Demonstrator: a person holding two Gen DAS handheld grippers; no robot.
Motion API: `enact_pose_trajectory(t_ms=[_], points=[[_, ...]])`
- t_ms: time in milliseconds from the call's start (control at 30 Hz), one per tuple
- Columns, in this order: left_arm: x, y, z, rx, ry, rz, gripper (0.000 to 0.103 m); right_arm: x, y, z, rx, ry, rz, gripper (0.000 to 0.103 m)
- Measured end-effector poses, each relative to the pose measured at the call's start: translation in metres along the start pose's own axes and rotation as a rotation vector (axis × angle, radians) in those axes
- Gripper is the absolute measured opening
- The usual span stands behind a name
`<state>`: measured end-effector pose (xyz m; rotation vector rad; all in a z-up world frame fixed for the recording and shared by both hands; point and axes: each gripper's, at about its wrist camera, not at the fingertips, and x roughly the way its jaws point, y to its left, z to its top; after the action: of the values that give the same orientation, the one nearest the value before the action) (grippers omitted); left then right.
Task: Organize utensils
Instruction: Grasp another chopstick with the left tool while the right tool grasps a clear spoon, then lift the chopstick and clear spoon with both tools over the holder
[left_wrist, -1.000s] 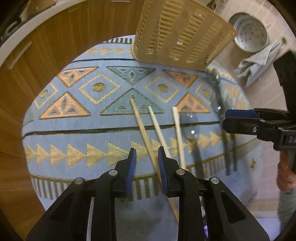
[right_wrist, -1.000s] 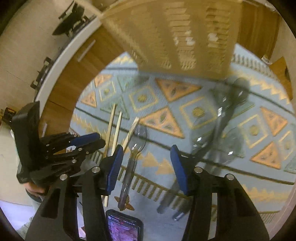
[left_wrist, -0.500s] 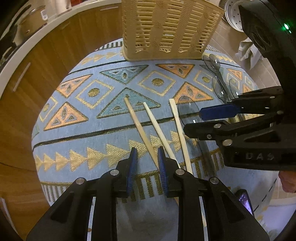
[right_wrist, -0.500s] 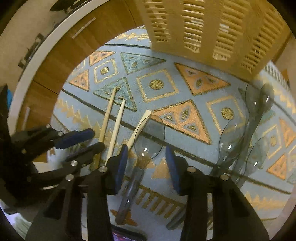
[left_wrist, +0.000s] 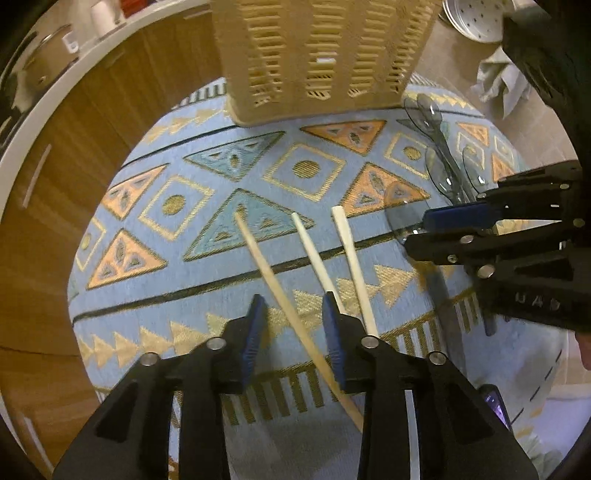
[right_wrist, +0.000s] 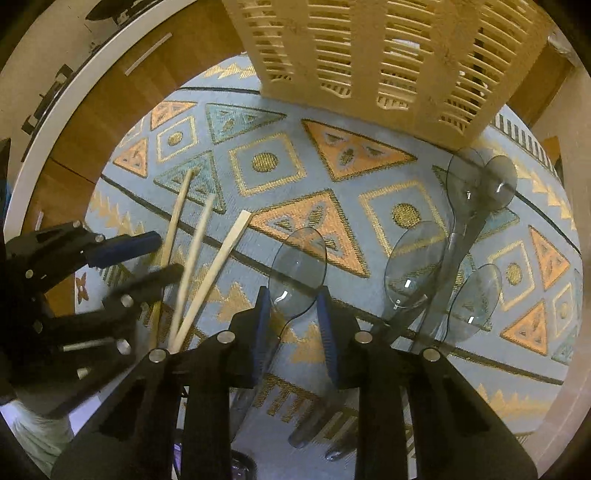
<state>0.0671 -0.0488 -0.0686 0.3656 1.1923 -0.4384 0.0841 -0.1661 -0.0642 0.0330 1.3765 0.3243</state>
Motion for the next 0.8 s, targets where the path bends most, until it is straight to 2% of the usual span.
enact_pose_trajectory(t_ms=[100,233,333,433,567,633,800], points=[[0.002,-0.004,0.004,0.044,0.026,0.029,0.026,0.003,0.007,0.006,0.001,0.034,-0.030,0.024],[0.001,0.000,0.006,0.023,0.023,0.064,0.006,0.008,0.015,0.016,0.011,0.041,-0.046,0.023],[-0.001,0.004,0.006,-0.011,0.006,0.059,0.003,0.007,0.020,0.015,0.002,0.024,-0.058,0.018],[-0.003,0.009,0.003,-0.044,-0.024,0.045,0.003,0.008,0.024,0.012,-0.006,0.008,-0.043,0.008],[-0.022,0.033,-0.006,-0.130,-0.144,-0.042,0.003,-0.004,0.019,0.008,-0.036,-0.059,-0.036,0.003],[-0.036,0.046,-0.009,-0.181,-0.224,-0.102,0.003,-0.011,0.016,0.007,-0.033,-0.092,0.007,0.003],[-0.068,0.061,-0.009,-0.260,-0.355,-0.159,0.003,-0.027,0.005,0.007,-0.012,-0.177,0.110,0.003]])
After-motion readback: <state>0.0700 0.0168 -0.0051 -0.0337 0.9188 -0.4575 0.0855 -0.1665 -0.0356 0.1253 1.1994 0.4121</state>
